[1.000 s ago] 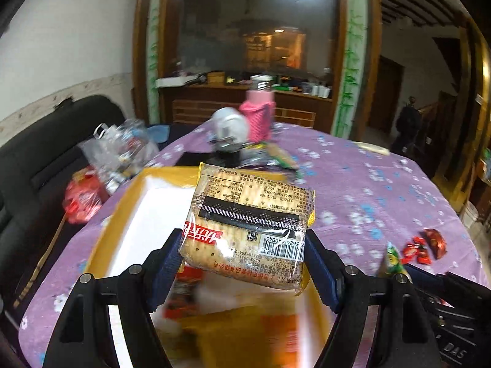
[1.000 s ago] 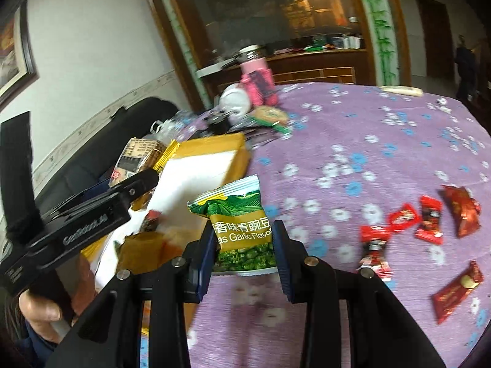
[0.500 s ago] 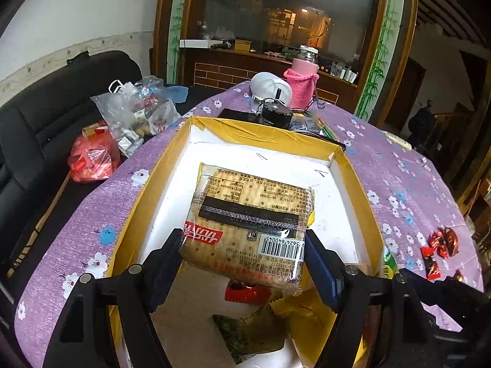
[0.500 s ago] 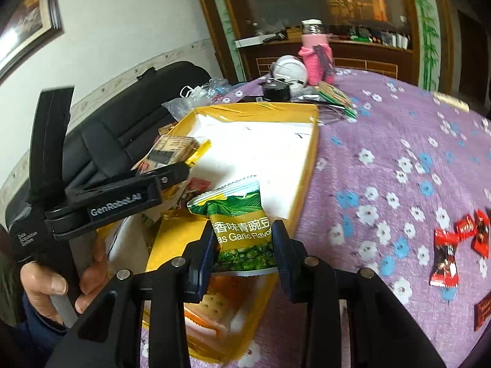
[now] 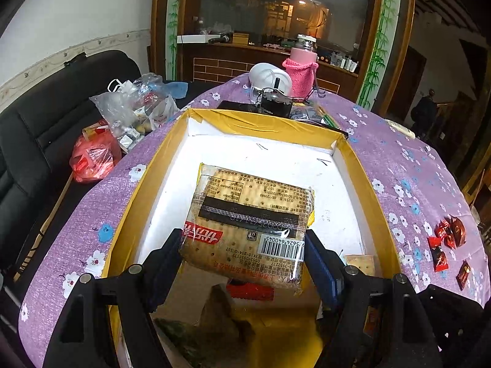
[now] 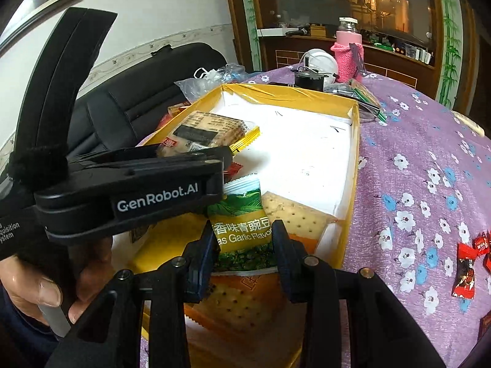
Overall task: Organize snacks
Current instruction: 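Lift and carry the biscuit pack and peas bag over the foam box with both grippers, then open both grippers to release the biscuit pack and peas bag into the box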
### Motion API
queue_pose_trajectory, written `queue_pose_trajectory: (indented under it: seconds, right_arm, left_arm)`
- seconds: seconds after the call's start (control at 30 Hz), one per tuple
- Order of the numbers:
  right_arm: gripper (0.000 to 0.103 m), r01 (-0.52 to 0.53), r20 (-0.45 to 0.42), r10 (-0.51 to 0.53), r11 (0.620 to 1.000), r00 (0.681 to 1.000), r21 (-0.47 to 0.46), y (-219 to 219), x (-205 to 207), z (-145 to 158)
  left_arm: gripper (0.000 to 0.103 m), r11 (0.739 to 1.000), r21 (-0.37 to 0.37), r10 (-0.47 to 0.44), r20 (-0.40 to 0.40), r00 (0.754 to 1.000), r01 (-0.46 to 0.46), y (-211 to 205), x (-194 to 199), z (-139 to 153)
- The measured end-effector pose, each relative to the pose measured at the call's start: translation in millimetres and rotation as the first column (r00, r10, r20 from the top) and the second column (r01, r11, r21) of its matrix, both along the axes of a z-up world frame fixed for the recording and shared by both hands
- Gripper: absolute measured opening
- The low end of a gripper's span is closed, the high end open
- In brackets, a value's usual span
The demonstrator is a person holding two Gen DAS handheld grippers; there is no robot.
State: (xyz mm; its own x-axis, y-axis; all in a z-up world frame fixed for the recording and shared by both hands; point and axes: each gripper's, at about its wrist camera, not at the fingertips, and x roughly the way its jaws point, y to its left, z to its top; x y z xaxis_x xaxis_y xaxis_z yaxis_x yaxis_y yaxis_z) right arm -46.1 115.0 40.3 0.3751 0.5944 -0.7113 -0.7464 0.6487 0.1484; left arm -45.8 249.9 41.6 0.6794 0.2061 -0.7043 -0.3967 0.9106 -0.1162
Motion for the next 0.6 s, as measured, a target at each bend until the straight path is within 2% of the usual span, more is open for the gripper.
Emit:
queue_pose_trajectory:
  seconds: [0.23, 0.3, 0.37, 0.6]
  right_arm:
    - [0.036, 0.004, -0.019, -0.004, 1.0, 1.0, 0.007, -2.8, -1.0, 0.8]
    - [0.038, 0.004, -0.027, -0.004, 1.0, 1.0, 0.007, -3.0, -0.4, 0.4]
    - [0.045, 0.005, -0.038, -0.005, 1.0, 0.999, 0.004, -4.2, 0.5, 0.1]
    - [0.046, 0.004, -0.037, -0.004, 1.0, 0.999, 0.01, -7.7, -2.2, 1.4]
  left_arm:
    - [0.08, 1.0, 0.0, -0.005, -0.015, 1.0, 0.005, -0.7, 1.3, -1.5]
    - [0.08, 1.0, 0.002, -0.004, -0.019, 1.0, 0.004, -0.6, 1.7, -2.0]
    - [0.08, 1.0, 0.0, -0.003, -0.025, 1.0, 0.004, -0.4, 1.8, -2.6]
    - [0.081, 1.0, -0.017, -0.007, -0.03, 1.0, 0.006, 1.8, 1.9, -3.7]
